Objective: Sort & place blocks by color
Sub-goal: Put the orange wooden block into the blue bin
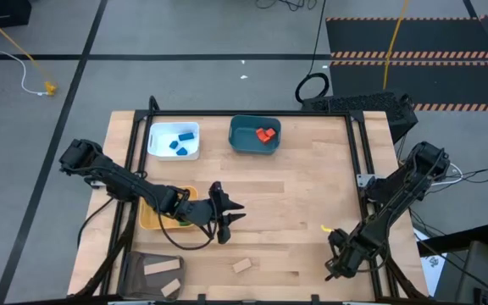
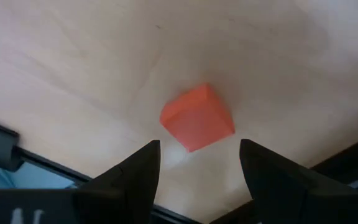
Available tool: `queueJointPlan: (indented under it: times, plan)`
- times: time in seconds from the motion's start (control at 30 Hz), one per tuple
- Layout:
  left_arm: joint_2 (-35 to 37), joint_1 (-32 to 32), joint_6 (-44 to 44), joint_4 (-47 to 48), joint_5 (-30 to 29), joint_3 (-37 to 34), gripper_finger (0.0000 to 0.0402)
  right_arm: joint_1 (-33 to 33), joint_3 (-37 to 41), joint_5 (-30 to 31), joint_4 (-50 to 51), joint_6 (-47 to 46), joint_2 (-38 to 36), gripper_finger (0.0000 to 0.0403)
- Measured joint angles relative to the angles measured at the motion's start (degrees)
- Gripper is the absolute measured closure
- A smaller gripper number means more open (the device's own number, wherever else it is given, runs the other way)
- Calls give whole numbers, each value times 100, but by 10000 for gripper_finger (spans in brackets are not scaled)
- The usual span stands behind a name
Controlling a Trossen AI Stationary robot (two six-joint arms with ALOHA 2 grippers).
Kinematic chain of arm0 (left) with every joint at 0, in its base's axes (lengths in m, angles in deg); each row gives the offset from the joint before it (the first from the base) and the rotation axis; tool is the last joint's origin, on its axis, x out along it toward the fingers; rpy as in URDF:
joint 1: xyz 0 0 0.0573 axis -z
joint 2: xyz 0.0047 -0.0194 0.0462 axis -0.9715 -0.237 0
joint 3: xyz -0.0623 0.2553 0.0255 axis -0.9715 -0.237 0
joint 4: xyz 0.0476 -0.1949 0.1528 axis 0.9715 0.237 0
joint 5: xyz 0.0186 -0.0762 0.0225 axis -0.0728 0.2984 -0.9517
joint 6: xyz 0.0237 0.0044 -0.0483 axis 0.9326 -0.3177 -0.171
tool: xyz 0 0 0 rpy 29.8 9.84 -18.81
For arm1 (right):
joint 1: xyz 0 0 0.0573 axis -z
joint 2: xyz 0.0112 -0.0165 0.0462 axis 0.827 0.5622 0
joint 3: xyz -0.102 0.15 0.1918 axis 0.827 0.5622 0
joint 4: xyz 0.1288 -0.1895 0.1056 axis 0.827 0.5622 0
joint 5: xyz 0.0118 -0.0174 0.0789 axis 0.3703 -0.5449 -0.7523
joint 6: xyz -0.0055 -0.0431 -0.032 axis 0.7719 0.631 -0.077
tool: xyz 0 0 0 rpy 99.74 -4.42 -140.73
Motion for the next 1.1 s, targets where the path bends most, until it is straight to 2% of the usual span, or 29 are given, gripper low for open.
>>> queueJointPlan:
  times: [0.17, 0.47, 0.67, 0.93, 1.1]
  plan:
    - [0, 0, 0, 5, 0, 0, 286, 0, 0, 301, 129, 364, 0, 193]
    - [0, 0, -55, 0, 0, 0, 286, 0, 2, 319, 108, 822, 47, 193]
    - [0, 0, -187, -4, 0, 0, 286, 0, 7, 310, -321, 1100, 243, 193]
    - [0, 4, -313, -14, 0, 0, 286, 2, -21, 432, -264, 1214, 560, 194]
    - [0, 4, -317, -11, 0, 0, 286, 0, -14, 481, -200, 1171, 579, 227]
